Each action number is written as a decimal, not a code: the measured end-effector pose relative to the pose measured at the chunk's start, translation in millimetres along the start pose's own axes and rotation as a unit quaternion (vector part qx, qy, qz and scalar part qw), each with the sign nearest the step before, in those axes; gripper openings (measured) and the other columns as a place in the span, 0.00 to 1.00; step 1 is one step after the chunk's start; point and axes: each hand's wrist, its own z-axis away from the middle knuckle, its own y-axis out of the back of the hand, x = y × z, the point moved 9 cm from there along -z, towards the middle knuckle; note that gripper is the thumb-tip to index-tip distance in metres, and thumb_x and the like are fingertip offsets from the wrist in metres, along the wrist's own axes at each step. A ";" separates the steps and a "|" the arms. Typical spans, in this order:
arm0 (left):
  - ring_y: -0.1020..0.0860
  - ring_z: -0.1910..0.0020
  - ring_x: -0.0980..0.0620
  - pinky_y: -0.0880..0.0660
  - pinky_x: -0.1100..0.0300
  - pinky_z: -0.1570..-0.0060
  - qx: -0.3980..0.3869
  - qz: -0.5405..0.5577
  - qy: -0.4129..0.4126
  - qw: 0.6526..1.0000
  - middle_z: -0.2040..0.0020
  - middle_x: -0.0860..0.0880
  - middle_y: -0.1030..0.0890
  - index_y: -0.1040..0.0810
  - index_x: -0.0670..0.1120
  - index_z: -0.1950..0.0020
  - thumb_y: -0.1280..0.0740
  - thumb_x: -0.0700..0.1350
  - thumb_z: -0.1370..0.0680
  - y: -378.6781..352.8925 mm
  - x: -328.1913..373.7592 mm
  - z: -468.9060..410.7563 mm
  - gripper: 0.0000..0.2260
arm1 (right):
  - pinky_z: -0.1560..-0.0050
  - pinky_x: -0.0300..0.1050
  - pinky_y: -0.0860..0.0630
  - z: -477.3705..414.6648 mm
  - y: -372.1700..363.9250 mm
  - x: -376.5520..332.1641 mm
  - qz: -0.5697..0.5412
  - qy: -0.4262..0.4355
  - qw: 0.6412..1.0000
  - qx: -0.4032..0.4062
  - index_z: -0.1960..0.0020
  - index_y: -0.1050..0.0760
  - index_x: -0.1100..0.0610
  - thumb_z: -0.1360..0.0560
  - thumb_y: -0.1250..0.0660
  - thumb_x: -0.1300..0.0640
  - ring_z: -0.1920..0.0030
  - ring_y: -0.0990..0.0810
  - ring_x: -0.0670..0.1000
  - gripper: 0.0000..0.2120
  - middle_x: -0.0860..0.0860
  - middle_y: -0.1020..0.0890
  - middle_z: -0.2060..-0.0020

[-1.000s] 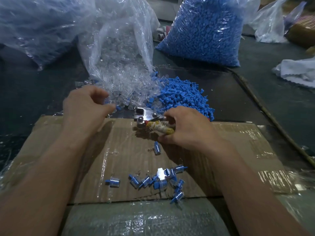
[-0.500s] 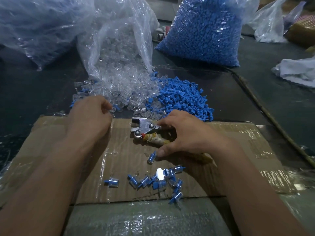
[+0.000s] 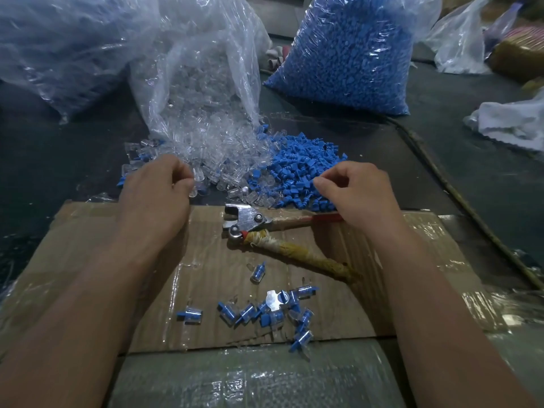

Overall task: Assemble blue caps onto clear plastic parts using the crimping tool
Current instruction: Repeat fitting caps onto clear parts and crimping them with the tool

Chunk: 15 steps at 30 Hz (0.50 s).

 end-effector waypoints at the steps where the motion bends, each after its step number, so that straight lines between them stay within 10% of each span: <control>1: 0.28 0.56 0.49 0.38 0.58 0.55 -0.006 0.001 -0.001 1.000 0.59 0.51 0.25 0.26 0.49 0.59 0.35 0.42 0.24 -1.4 0.5 0.6 0.05 | 0.60 0.40 0.31 -1.1 -1.2 3.9 0.005 -0.008 1.000 -0.001 0.62 0.26 0.47 0.25 0.34 0.51 0.64 0.26 0.39 0.07 0.38 0.26 0.68; 8: 0.27 0.55 0.52 0.34 0.61 0.47 -0.039 0.036 -0.024 0.998 0.57 0.49 0.23 0.21 0.45 0.42 0.34 0.38 0.24 -5.3 11.6 5.6 0.12 | 0.58 0.36 0.33 -1.0 -21.7 1.2 0.033 0.012 0.998 -0.046 0.51 0.20 0.52 0.25 0.34 0.53 0.62 0.27 0.39 0.06 0.40 0.25 0.64; 15: 0.26 0.56 0.53 0.34 0.62 0.48 -0.043 0.034 -0.029 0.998 0.52 0.45 0.18 0.19 0.43 0.45 0.33 0.37 0.25 -6.5 14.9 8.7 0.10 | 0.51 0.47 0.26 -0.7 -38.1 -4.0 0.127 0.002 0.990 -0.066 0.49 0.21 0.52 0.28 0.33 0.46 0.51 0.24 0.50 0.12 0.49 0.20 0.52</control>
